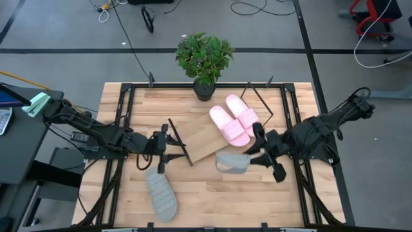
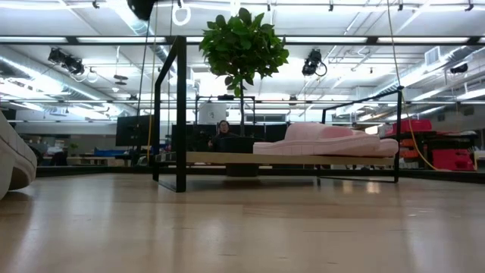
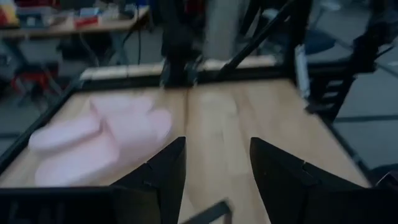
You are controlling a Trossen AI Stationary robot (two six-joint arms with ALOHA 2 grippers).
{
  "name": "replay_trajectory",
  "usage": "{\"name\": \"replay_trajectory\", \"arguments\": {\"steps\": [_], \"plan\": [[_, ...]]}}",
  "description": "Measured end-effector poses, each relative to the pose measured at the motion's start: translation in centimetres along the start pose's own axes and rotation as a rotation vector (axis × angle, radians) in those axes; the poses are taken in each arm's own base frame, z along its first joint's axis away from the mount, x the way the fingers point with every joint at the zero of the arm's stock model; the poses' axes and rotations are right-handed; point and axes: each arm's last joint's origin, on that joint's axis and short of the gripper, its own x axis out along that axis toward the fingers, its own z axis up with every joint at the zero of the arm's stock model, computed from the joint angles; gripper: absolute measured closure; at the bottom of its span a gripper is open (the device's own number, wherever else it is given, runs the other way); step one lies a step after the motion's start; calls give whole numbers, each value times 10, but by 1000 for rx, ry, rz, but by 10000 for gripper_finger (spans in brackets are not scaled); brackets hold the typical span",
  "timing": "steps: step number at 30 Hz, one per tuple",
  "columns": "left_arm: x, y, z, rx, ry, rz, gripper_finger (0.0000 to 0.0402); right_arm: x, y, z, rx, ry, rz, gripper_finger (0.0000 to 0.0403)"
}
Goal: Pick and place slides into the shelf
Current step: Put the right gray slipper on the shelf
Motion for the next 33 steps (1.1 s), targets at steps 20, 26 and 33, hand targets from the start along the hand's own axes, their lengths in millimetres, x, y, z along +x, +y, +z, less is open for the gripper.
{"name": "replay_trajectory", "arguments": {"steps": [20, 26, 33], "plan": [[-3, -8, 13, 54, -133, -96, 156, 83, -57, -15, 87, -50, 76, 314], [-6, -9, 16, 58, -145, -118, 134, 84, -70, -20, 136, 5, 38, 314], [-21, -5, 30, 45, -192, -131, 130, 79, -77, -30, 215, 132, -21, 314]]}}
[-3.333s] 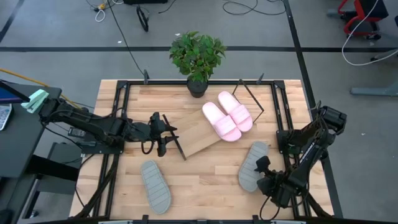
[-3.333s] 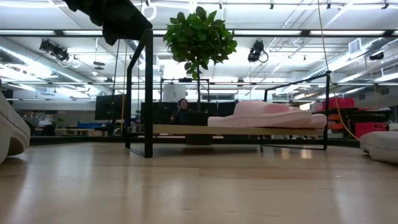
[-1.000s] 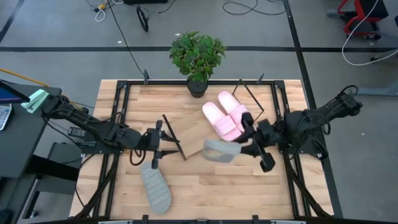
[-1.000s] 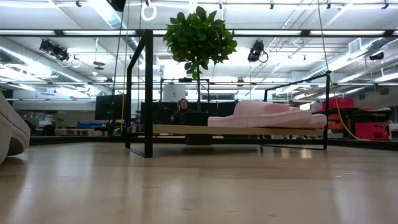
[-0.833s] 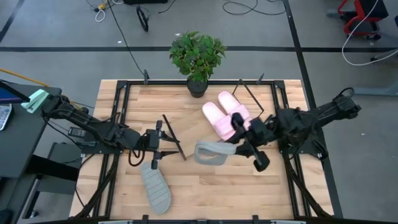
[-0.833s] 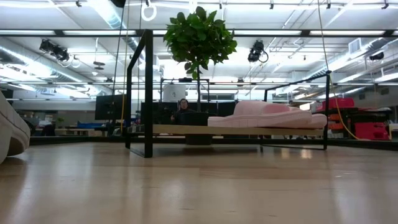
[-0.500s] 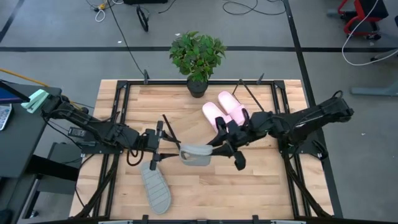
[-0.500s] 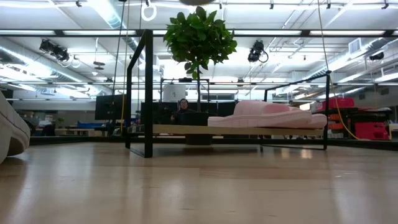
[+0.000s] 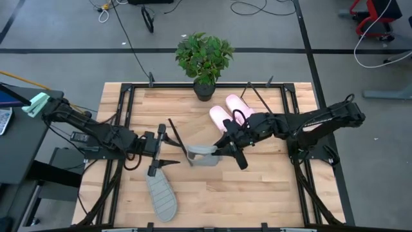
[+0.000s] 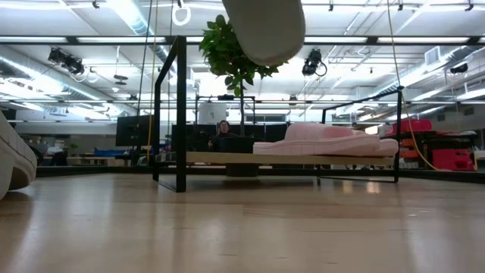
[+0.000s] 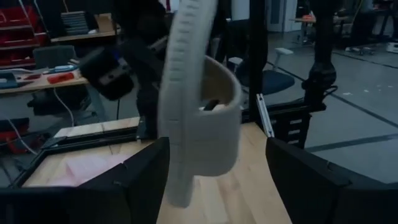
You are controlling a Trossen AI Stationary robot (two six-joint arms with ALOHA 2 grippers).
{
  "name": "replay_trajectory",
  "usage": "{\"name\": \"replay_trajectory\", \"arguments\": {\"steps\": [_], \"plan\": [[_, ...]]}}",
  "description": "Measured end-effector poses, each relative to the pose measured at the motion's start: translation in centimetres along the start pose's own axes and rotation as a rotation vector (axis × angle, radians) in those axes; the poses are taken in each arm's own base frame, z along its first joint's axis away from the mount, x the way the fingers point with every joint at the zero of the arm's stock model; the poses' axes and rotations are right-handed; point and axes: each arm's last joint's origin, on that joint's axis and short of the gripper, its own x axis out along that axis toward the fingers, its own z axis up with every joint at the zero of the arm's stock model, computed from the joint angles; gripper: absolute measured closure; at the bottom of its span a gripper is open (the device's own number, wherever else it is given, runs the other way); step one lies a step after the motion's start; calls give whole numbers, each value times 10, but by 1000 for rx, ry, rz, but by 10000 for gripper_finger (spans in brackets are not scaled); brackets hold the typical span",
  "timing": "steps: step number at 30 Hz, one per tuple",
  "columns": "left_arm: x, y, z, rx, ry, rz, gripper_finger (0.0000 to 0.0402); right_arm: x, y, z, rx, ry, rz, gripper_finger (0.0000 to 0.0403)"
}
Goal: Pick and place slides into the shelf
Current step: Put the right gray slipper on the shelf
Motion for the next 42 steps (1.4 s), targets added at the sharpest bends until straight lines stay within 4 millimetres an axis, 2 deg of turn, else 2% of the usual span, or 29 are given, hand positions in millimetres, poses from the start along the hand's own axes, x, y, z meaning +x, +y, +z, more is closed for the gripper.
{"name": "replay_trajectory", "arguments": {"steps": [9, 15, 20, 24, 32, 36, 42], "plan": [[-7, 3, 1, -8, 37, -3, 122, 4, -13, -3, 77, 44, -42, 314], [-7, 4, 16, -19, 57, -7, 118, 12, -23, -6, 100, 67, -40, 314], [-6, 14, 25, -35, 77, 37, 118, 19, -26, -5, 107, 43, -7, 314], [1, 20, 25, -63, 89, 26, 117, 20, -26, -5, 107, 44, 3, 314], [24, 23, 11, -73, 135, 6, 117, 20, -26, -5, 107, 45, 1, 314], [35, 23, 9, -73, 102, -15, 117, 20, -27, -5, 107, 45, 2, 314], [38, 29, 9, -77, 89, 8, 119, 20, -27, -6, 109, 57, 7, 314]]}}
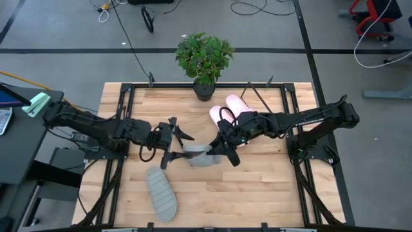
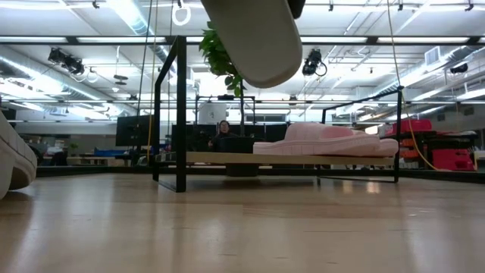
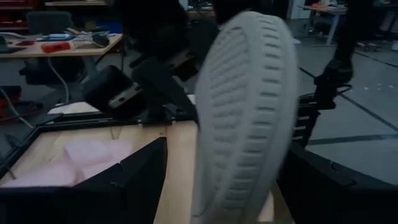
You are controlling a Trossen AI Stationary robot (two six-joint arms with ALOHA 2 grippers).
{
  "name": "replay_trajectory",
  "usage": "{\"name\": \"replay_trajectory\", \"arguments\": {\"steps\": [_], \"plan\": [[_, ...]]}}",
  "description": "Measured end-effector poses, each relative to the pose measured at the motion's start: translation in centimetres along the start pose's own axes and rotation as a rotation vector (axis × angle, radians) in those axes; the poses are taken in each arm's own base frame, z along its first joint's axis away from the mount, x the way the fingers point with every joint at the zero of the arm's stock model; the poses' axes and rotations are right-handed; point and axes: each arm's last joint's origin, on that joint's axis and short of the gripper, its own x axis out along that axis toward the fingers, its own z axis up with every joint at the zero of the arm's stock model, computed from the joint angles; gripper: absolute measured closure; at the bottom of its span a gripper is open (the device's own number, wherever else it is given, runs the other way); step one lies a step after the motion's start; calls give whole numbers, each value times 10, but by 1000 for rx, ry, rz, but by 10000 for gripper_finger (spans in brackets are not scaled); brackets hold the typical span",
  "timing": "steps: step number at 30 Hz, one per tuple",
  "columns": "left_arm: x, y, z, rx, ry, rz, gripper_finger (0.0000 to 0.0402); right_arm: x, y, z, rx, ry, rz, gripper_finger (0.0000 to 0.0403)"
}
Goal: Pick and place slides into the shelf
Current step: Put the right gray slipper on the shelf
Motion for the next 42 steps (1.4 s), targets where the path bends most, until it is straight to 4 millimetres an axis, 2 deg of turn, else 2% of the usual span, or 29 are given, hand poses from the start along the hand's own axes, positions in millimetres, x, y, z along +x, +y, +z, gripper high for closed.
{"name": "replay_trajectory", "arguments": {"steps": [7, 22, 26, 28, 32, 35, 38, 42], "plan": [[0, 2, 5, 0, -13, 6, 159, 0, 0, -1, -4, 6, -3, 315], [-1, 1, 4, 47, -6, 8, 346, 0, 0, -2, -8, 21, -12, 318], [-1, 3, 4, 47, -5, 14, 355, 0, -1, -3, -64, 30, -18, 318], [-1, 5, 4, 37, -1, 21, 355, 0, -1, -3, -78, 31, -20, 294], [-4, 13, 4, -46, 16, 46, 355, 0, -1, -4, -101, 39, -17, 208], [-10, 19, 3, -110, 43, 68, 355, 0, -1, -5, -106, 53, -23, 161], [-14, 26, 5, -205, 36, 94, 355, -2, -2, -6, -124, 72, -34, 135], [-18, 36, 8, -307, 10, 132, 356, -4, -2, -7, -135, 81, -60, 125]]}}
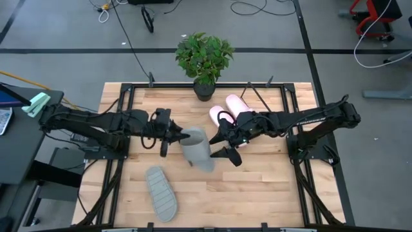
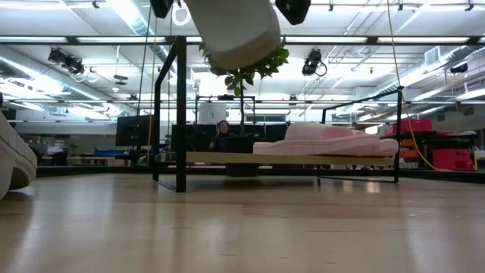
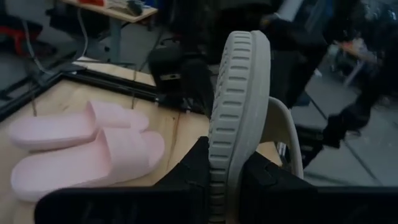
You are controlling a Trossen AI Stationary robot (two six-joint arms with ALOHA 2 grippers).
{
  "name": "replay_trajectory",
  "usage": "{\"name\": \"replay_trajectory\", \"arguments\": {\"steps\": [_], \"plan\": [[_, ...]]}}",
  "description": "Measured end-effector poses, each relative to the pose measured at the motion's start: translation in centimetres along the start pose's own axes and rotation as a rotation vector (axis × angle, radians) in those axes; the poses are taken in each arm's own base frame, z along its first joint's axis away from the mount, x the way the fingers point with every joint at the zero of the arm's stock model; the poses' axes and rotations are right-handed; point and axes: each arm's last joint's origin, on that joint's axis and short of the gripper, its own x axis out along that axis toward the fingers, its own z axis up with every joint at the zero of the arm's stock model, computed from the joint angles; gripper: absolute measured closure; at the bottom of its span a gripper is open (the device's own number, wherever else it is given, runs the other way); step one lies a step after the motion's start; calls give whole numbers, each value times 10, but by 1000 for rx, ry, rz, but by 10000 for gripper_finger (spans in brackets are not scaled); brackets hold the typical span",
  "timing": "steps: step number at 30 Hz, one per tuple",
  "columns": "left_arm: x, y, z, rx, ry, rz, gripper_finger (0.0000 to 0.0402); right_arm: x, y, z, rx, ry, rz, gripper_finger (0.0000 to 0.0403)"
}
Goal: Pick and place slides into the shelf
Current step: Put the right gray slipper on the shelf
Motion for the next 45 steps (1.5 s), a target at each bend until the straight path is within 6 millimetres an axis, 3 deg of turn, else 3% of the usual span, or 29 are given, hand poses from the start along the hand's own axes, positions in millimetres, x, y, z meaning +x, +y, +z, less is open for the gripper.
{"name": "replay_trajectory", "arguments": {"steps": [10, 21, 31, 45], "plan": [[1, 35, 9, -172, -21, 120, 356, 0, -2, -5, -18, 31, -71, 141], [-7, 82, 8, -275, -4, 422, 358, 4, 20, -20, -48, 106, -55, 147], [-12, 99, 8, -343, 41, 413, 358, 6, 35, -26, -75, 107, -59, 156], [-24, 126, 11, -549, 69, 364, 358, 6, 35, -26, -94, 93, -101, 162]]}}
